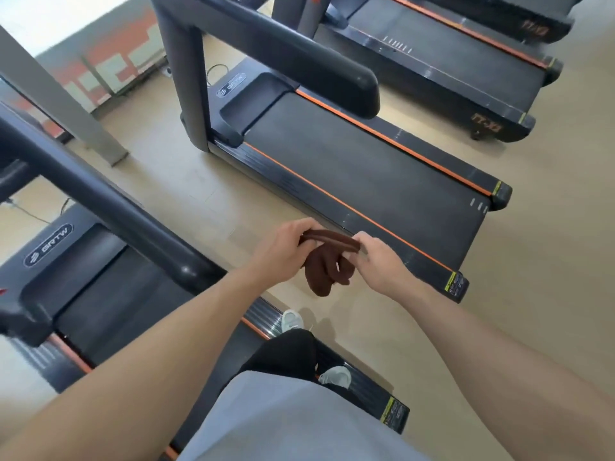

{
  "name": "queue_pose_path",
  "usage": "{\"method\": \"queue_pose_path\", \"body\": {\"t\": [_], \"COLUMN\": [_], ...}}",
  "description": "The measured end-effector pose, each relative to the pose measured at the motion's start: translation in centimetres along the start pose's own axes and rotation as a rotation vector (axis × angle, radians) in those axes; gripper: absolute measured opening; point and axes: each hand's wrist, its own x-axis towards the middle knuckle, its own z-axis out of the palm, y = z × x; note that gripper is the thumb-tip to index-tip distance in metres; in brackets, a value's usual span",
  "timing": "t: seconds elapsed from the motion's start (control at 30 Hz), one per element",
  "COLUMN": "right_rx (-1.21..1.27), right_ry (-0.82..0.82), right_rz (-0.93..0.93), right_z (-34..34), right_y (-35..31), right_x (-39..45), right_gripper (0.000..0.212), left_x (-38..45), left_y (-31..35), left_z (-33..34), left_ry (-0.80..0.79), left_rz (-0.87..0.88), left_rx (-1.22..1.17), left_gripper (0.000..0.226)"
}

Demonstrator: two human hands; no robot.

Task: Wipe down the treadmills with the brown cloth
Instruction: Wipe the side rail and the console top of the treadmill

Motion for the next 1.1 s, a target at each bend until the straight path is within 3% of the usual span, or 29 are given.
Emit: {"method": "queue_pose_path", "body": {"t": [0.17,0.37,0.47,0.7,0.87,1.1], "right_rx": [0.049,-0.182,-0.228,-0.01,0.152,-0.08], "right_ry": [0.024,-0.16,-0.173,-0.081,0.035,-0.319], "right_rz": [0.009,0.037,0.02,0.179,0.164,0.061], "right_z": [-0.2,-1.6,-2.6,-5.0,-6.6,-10.8], "right_y": [0.1,-0.7,-1.5,-4.1,-6.2,-9.1], "right_x": [2.1,5.6,7.8,11.5,13.7,18.6], "right_gripper": [0.002,0.029,0.036,0.018,0.017,0.031], "left_x": [2.7,5.8,7.2,9.9,11.5,13.7], "left_y": [0.1,-0.7,-1.8,-4.7,-6.7,-7.7], "left_z": [0.3,-1.3,-2.6,-6.2,-7.5,-8.5], "left_ry": [0.095,0.166,0.153,0.173,0.188,0.326], "left_rz": [-0.075,-0.146,-0.162,-0.232,-0.291,-0.424], "left_rx": [-0.104,-0.097,-0.082,0.156,0.191,0.037], "left_gripper": [0.014,0.012,0.014,0.019,0.014,0.02]}}
